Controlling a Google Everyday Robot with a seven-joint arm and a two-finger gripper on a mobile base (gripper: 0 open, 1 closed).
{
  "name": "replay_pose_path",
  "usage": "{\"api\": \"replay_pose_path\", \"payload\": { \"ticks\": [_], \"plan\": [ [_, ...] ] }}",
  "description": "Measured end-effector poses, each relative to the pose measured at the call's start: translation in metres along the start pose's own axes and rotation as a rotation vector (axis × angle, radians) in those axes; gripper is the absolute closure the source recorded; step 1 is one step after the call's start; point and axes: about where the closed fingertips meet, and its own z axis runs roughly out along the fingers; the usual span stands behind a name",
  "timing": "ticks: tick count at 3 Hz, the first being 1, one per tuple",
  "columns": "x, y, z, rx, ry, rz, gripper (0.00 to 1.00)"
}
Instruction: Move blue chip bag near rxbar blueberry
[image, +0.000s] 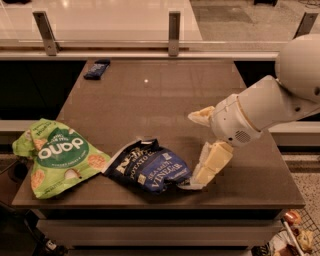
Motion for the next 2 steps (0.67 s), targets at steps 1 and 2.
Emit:
{"api": "replay_pose_path", "payload": {
  "ticks": [1, 2],
  "plan": [
    [-0.012, 0.023, 0.018, -0.079, -0.075, -0.031, 0.00],
    [-0.022, 0.045, 0.033, -0.146, -0.116, -0.053, 0.00]
  ]
}}
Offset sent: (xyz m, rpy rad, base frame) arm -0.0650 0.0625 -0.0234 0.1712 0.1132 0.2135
